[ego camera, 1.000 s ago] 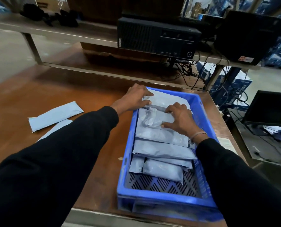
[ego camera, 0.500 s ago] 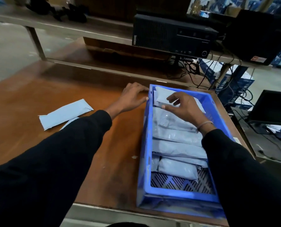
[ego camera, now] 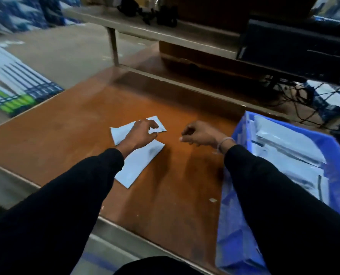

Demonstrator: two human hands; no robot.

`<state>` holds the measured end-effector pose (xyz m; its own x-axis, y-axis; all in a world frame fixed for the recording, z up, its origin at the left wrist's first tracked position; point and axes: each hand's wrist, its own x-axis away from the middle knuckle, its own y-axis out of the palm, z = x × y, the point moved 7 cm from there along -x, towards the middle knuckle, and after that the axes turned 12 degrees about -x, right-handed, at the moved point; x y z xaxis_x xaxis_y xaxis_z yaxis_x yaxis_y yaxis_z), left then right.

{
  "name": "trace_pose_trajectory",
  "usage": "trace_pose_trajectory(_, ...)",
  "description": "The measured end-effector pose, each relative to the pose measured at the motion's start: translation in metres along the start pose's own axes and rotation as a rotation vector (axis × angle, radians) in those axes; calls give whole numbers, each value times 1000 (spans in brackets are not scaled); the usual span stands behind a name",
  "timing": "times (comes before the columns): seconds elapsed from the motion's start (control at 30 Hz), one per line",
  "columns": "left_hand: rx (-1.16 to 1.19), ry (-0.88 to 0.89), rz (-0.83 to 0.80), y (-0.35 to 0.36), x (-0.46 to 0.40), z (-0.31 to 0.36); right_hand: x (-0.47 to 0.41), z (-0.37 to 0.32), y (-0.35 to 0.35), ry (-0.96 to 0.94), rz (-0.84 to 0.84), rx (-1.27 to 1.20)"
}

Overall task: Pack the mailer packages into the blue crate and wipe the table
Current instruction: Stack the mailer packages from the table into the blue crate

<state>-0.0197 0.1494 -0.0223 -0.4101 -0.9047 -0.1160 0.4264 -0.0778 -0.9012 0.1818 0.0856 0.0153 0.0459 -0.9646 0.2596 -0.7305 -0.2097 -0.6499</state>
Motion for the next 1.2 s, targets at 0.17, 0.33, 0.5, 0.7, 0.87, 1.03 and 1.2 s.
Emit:
trace_pose_trajectory(0.17,-47,-116,-68,10,17,-66,-50,-9,66,59,0,-12)
trace_pose_trajectory(0.33,-173,-69,-150,26,30,-92,-92,-3,117,70,69,194)
trace_pose_trajectory(0.5,-193,-13,-136,26,37,-109,-110,7,140,139,178,335)
trace_pose_trajectory(0.7,-213,3,-102,16,38,-112,-125,11,141,155,162,353)
trace_pose_trajectory(0.87,-215,17,-102,22,23,-115,-121,9,130,83,111,87)
trace_pose_trajectory(1.03,-21,-62,-185,15,9,-118,-111,-1,87,-44,133,-453)
trace_pose_trajectory(1.2,174,-150,-280,-8,-9,-131,-127,20,62,83,320,-543)
